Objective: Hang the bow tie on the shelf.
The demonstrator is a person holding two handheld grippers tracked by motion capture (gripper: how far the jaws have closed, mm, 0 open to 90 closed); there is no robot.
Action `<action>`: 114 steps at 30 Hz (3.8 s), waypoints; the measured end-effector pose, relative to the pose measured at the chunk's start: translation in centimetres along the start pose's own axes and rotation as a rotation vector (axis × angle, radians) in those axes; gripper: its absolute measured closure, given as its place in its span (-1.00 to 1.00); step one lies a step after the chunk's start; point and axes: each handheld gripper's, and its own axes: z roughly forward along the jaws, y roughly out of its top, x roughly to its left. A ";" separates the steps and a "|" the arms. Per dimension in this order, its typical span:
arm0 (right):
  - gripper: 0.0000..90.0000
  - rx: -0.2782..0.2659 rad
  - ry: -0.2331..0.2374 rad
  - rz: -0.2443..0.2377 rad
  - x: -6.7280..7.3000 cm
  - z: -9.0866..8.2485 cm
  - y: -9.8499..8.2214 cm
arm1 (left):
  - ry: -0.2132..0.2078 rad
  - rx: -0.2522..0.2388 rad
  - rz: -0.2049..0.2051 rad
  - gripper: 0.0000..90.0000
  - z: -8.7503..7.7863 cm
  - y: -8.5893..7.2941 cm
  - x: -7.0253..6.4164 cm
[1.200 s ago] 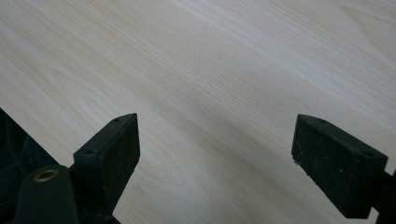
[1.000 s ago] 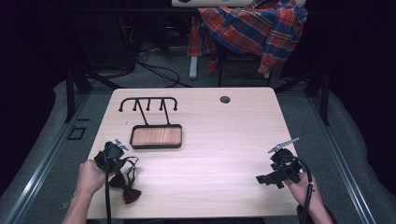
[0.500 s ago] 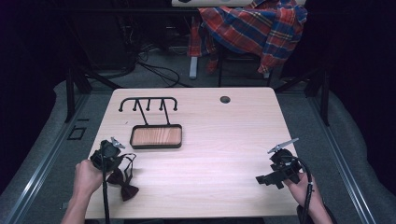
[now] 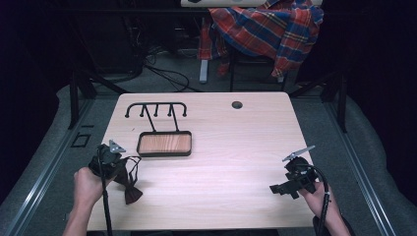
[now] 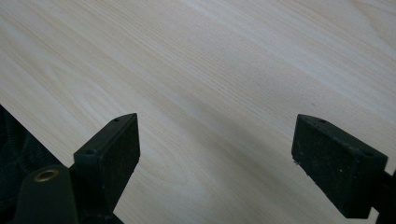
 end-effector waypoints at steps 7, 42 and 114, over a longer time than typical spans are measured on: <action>-0.66 0.004 0.002 -0.005 0.0 0.0 0.0 | 0.008 -0.014 -0.008 0.96 -0.4 0.1 0.0; -0.66 0.022 0.003 -0.022 0.2 -0.1 -0.1 | 0.052 -0.110 -0.036 0.96 -2.6 1.9 1.6; -0.66 0.050 -0.008 -0.033 0.5 0.2 0.0 | 0.079 -0.179 -0.094 0.96 -2.9 11.0 7.1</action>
